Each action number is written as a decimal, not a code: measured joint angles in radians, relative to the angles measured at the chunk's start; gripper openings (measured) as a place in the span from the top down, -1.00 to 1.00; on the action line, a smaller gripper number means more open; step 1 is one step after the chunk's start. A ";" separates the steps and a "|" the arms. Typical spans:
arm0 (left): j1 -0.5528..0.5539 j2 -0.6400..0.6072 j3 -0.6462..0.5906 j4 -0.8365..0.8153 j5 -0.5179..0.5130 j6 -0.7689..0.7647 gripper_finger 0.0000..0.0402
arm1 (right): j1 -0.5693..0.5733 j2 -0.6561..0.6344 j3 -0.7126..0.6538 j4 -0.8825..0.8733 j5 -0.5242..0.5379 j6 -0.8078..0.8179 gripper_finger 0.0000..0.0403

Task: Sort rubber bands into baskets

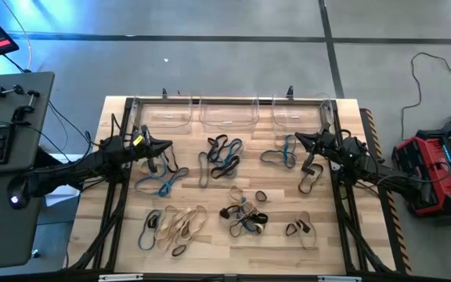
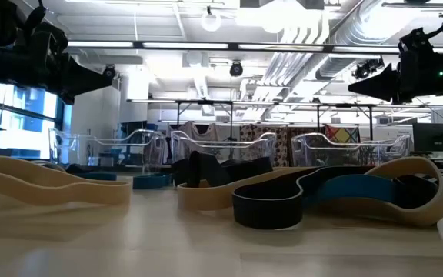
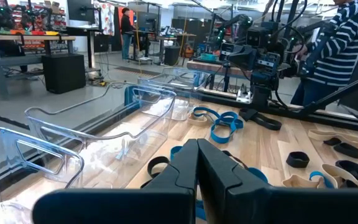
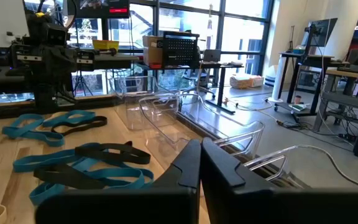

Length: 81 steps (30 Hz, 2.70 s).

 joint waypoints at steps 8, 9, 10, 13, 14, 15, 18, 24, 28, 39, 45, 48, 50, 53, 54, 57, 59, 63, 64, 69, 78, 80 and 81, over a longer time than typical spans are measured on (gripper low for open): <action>0.000 0.000 0.000 0.000 0.000 0.000 1.00 | 0.000 0.000 0.000 0.000 0.000 0.000 1.00; 0.000 0.000 0.000 0.000 0.000 0.000 1.00 | 0.000 0.000 0.000 0.000 0.000 0.000 1.00; 0.000 0.000 0.000 0.000 0.000 0.000 1.00 | 0.000 0.000 0.000 0.000 0.000 0.000 1.00; 0.000 0.000 0.000 0.000 0.000 0.000 1.00 | 0.000 0.000 0.000 0.000 0.000 0.000 1.00; 0.000 0.000 0.000 0.000 0.000 0.000 1.00 | 0.000 0.000 0.000 0.000 0.000 0.000 1.00; 0.000 0.000 0.000 0.000 0.000 0.000 1.00 | 0.000 0.000 0.000 0.000 0.000 0.000 1.00; 0.000 0.000 0.000 0.000 0.000 0.000 1.00 | 0.000 0.000 0.000 0.000 0.000 0.000 1.00; 0.000 0.000 0.000 0.000 0.000 0.000 1.00 | 0.000 0.000 0.000 0.000 0.000 0.000 1.00; 0.000 0.000 0.000 0.000 0.000 0.000 1.00 | 0.000 0.000 0.000 0.000 0.000 0.000 1.00; 0.000 0.000 0.000 0.000 0.000 0.000 1.00 | 0.000 0.000 0.000 0.000 0.000 0.000 1.00; 0.000 0.000 0.000 0.000 0.000 0.000 1.00 | 0.000 0.000 0.000 0.000 0.000 0.000 1.00; 0.000 0.000 0.000 0.001 0.000 0.000 1.00 | 0.000 0.000 0.000 0.000 0.000 0.000 1.00; 0.000 0.000 0.000 0.010 -0.003 0.002 1.00 | 0.000 0.000 0.000 0.000 0.000 0.000 1.00; 0.000 0.000 0.000 0.044 0.022 -0.013 1.00 | 0.000 0.000 0.000 0.000 0.000 0.000 1.00; -0.002 0.000 0.002 0.048 0.067 -0.023 1.00 | 0.000 0.000 0.000 0.000 0.000 0.000 1.00; -0.011 0.006 0.032 0.053 0.197 -0.054 1.00 | 0.000 0.000 0.000 0.000 0.000 0.000 1.00; -0.024 0.013 0.060 0.049 0.235 -0.059 1.00 | 0.000 0.000 0.000 0.000 0.000 0.000 1.00; -0.059 0.044 0.115 0.023 0.262 -0.019 1.00 | 0.000 0.000 0.000 0.000 0.000 0.000 1.00; -0.067 0.055 0.124 0.020 0.261 -0.015 1.00 | 0.000 0.000 0.000 0.000 0.000 0.000 1.00; -0.106 0.138 0.154 0.014 0.253 -0.019 1.00 | 0.000 0.000 0.000 0.000 0.000 0.000 1.00; -0.162 0.391 0.204 -0.006 0.111 -0.030 1.00 | 0.000 0.000 0.000 0.000 0.000 0.000 1.00; -0.169 0.448 0.217 -0.003 0.095 -0.048 1.00 | 0.000 0.000 0.000 0.000 0.000 0.000 1.00; -0.172 0.475 0.225 -0.004 0.092 -0.053 1.00 | 0.000 0.000 0.000 0.000 0.000 0.000 1.00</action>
